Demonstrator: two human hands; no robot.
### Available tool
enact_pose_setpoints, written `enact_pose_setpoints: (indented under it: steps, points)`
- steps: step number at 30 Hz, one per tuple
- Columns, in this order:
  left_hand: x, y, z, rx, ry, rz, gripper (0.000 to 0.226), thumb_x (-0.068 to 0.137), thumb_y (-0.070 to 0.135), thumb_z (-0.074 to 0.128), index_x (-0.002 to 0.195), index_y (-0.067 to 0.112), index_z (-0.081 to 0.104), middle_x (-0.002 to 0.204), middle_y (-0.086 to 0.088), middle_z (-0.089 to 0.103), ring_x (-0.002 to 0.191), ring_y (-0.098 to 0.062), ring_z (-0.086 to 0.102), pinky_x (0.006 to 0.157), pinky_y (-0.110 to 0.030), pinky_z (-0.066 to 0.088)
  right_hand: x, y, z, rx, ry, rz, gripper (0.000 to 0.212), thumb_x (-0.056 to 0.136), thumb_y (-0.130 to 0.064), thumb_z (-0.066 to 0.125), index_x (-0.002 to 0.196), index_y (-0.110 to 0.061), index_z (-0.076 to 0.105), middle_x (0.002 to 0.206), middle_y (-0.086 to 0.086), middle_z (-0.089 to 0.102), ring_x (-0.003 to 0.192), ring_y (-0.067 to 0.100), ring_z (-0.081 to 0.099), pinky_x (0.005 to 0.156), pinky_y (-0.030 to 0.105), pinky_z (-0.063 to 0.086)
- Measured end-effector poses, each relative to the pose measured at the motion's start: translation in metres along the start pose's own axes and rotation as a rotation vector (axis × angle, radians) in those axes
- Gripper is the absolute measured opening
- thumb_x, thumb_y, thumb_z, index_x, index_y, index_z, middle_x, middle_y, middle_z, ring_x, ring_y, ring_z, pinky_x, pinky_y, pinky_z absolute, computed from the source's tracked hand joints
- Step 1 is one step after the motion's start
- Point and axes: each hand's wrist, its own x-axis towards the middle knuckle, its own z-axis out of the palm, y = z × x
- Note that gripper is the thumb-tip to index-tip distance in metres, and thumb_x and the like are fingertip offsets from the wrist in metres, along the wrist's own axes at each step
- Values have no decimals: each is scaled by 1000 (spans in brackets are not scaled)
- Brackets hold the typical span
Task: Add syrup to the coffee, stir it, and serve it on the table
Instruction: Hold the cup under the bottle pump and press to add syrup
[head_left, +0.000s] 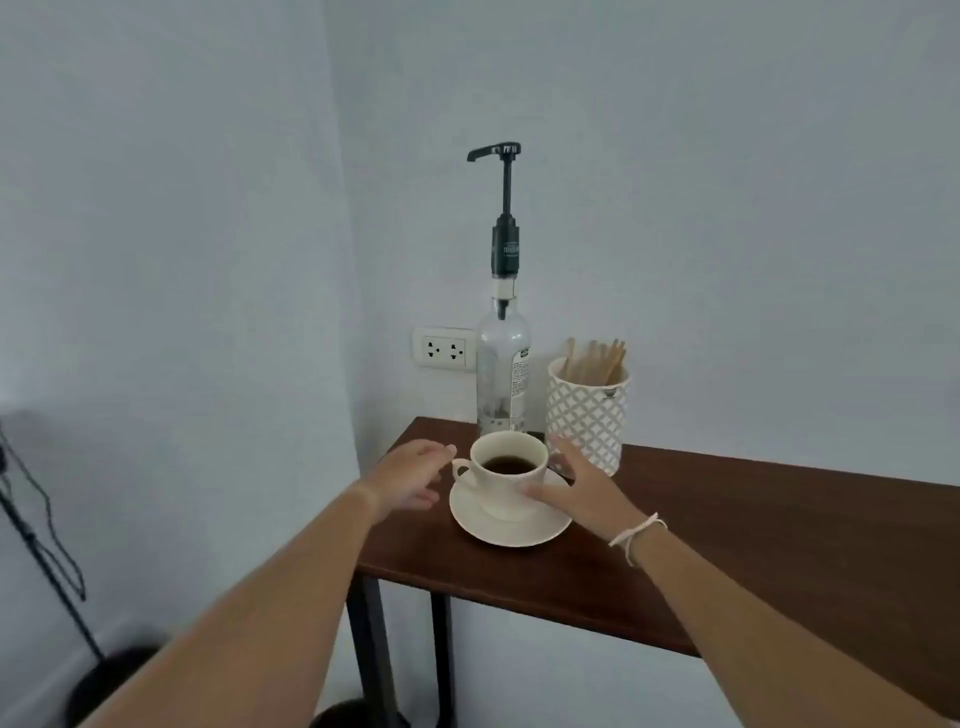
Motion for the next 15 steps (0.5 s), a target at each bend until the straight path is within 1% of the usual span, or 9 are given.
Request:
enact_pose_setpoints:
  steps: [2, 3, 4, 6, 7, 8, 10, 11, 15]
  points:
    - [4, 1, 5, -89, -49, -59, 51, 93, 45, 48, 136, 17, 42, 124, -13, 54, 104, -25, 62, 91, -33, 52, 11, 7, -2, 20, -27, -10, 95, 71, -37, 78, 148, -19, 24, 148, 1, 40, 135, 13, 37, 112, 32, 31]
    - [5, 0, 7, -116, -71, -81, 50, 93, 45, 48, 135, 17, 42, 123, -14, 56, 104, -26, 62, 92, -34, 52, 17, 13, -3, 16, -57, -8, 91, 71, -36, 78, 145, -21, 28, 145, 0, 43, 135, 13, 38, 112, 31, 32]
    - [6, 0, 10, -151, -83, -95, 49, 93, 44, 48, 133, 16, 44, 119, -14, 58, 104, -26, 62, 93, -35, 52, 22, 18, -5, 11, -81, -29, 81, 71, -33, 78, 140, -25, 35, 140, -4, 48, 131, 10, 41, 108, 24, 35]
    - [9, -5, 13, -189, -79, -106, 44, 93, 43, 49, 127, 16, 48, 114, -17, 61, 104, -26, 62, 93, -36, 52, 27, 21, -4, 9, -117, -63, 60, 74, -28, 77, 123, -37, 45, 122, -19, 55, 120, 4, 48, 91, 8, 40]
    - [10, -7, 14, -201, -76, -107, 41, 93, 43, 48, 123, 15, 51, 114, -19, 62, 102, -25, 62, 92, -34, 52, 30, 24, -4, 11, -125, -89, 56, 73, -30, 77, 119, -39, 48, 117, -23, 57, 119, 3, 51, 88, 8, 42]
    - [10, -7, 15, -205, -80, -102, 38, 94, 44, 47, 118, 16, 55, 114, -19, 63, 99, -24, 61, 89, -32, 52, 30, 24, -3, 19, -122, -105, 55, 70, -35, 78, 119, -39, 52, 116, -22, 59, 119, 4, 53, 92, 13, 45]
    - [14, -12, 16, -211, -97, -101, 37, 94, 45, 44, 111, 17, 60, 112, -18, 64, 93, -21, 60, 83, -28, 51, 35, 31, -2, 35, -116, -121, 67, 62, -48, 79, 124, -35, 54, 122, -15, 62, 119, 5, 54, 104, 31, 45]
    - [17, -13, 18, -232, -107, -101, 36, 95, 45, 43, 108, 16, 61, 108, -17, 63, 90, -20, 59, 80, -27, 51, 37, 33, -1, 46, -122, -138, 73, 60, -52, 79, 126, -34, 53, 124, -13, 62, 120, 6, 54, 106, 36, 44]
    - [25, -15, 22, -316, -122, -88, 33, 96, 42, 43, 94, 15, 61, 97, -14, 62, 82, -18, 58, 75, -26, 51, 38, 33, 0, 68, -128, -155, 80, 56, -56, 79, 128, -34, 52, 126, -13, 62, 121, 5, 54, 108, 38, 42]
